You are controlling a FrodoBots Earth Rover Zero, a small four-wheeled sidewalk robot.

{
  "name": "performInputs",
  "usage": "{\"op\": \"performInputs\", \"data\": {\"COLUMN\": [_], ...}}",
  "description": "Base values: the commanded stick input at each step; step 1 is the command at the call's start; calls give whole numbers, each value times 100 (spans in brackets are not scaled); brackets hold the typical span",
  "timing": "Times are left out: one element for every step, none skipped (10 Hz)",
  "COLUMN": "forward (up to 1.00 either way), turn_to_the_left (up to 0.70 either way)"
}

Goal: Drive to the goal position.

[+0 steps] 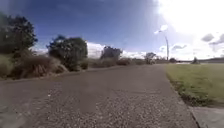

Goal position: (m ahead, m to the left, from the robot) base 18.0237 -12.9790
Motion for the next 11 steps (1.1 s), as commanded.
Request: {"op": "performInputs", "data": {"forward": [100, 100, 100, 100, 100, 100, 100, 100, 100, 100, 100], "turn_to_the_left": [0, 0, 0, 0, 0, 0, 0, 0, 0, 0, 0]}}
